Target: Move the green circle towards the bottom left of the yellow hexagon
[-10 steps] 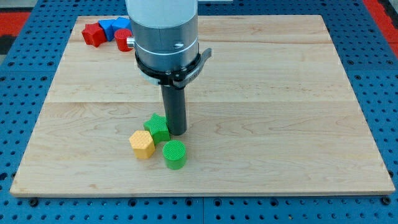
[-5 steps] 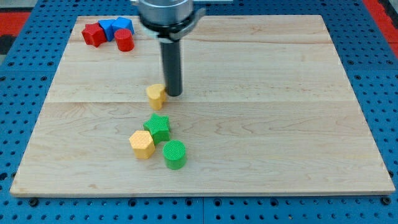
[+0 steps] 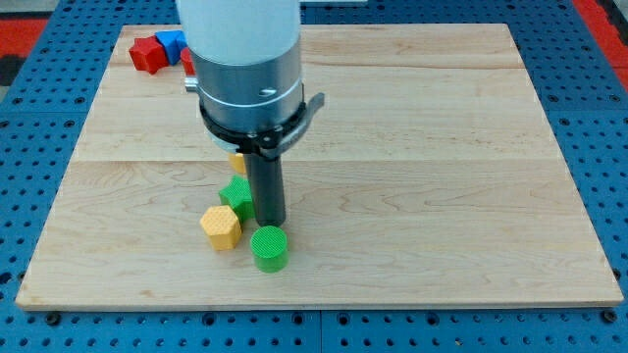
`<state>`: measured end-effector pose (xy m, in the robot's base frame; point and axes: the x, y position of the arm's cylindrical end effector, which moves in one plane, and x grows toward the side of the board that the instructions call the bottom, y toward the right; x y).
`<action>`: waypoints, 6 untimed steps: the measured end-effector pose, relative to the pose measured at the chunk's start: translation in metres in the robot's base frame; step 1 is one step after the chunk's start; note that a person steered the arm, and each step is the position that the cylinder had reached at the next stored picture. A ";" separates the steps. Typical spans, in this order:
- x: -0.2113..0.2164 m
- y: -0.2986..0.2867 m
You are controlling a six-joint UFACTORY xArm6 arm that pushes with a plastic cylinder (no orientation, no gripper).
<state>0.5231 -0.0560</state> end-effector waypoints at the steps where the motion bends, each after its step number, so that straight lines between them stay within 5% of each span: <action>1: -0.005 -0.021; 3: -0.012 0.030; 5: 0.054 0.022; 6: 0.054 0.023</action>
